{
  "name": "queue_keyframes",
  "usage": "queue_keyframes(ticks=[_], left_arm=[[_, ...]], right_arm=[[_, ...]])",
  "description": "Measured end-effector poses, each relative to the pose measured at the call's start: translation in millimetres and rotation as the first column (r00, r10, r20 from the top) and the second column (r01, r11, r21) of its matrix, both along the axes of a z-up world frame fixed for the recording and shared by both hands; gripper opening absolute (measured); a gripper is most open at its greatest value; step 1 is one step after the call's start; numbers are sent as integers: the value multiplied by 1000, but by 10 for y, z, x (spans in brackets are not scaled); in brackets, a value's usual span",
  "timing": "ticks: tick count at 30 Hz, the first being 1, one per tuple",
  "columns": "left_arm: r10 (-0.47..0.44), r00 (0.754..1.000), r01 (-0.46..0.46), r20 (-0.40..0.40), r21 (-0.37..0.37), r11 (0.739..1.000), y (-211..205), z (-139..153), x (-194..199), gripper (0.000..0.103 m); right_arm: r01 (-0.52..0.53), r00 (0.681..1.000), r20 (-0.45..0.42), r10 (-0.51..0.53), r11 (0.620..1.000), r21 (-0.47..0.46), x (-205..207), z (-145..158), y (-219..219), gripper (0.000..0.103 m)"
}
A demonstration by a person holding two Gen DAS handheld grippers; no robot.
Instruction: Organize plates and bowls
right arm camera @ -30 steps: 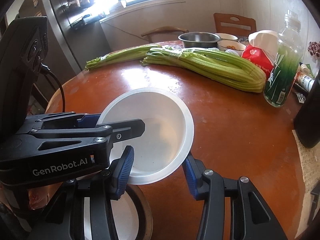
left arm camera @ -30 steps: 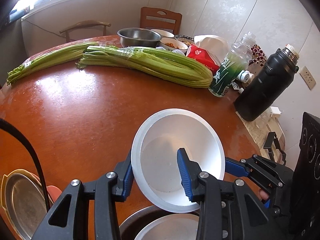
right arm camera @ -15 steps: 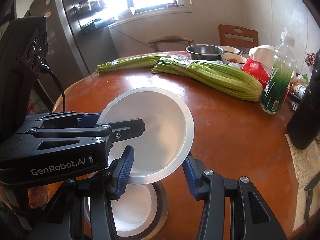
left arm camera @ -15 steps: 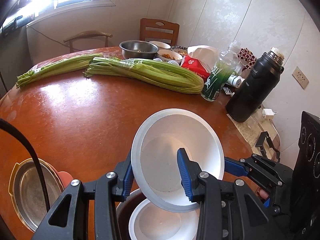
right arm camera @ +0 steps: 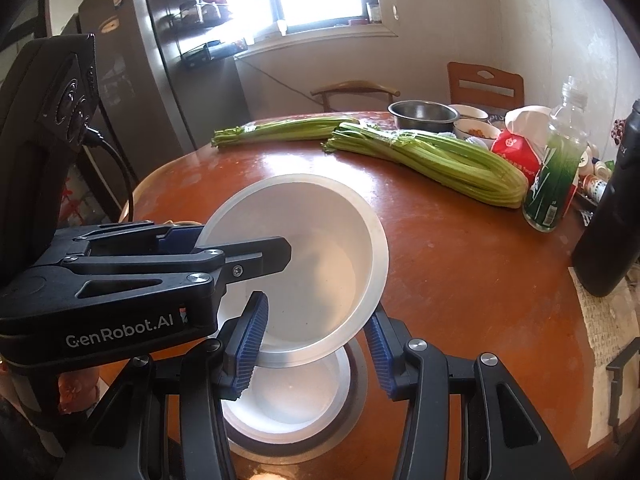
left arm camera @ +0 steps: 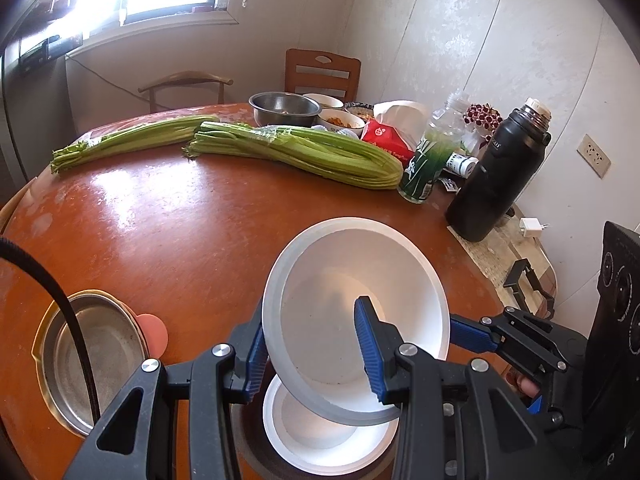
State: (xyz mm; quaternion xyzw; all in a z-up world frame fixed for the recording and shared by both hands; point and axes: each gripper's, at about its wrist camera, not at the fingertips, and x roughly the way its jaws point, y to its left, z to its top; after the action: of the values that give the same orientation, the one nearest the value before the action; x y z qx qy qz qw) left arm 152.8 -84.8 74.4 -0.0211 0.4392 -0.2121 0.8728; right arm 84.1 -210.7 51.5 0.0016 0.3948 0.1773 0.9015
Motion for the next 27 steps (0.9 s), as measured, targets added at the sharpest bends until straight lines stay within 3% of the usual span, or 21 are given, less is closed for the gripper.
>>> queue_keyframes(ticks=[14,27], left_arm=[[17,1000,-17,24,14,1000,72,76,-367,40],[21,1000,-21,9,12,1000,100,-51,-587,40]], right_arm=[[-30,999,18,30,1000,3,-306,39,61,51],[-34,999,19,34,999,1,-552,-58,76,51]])
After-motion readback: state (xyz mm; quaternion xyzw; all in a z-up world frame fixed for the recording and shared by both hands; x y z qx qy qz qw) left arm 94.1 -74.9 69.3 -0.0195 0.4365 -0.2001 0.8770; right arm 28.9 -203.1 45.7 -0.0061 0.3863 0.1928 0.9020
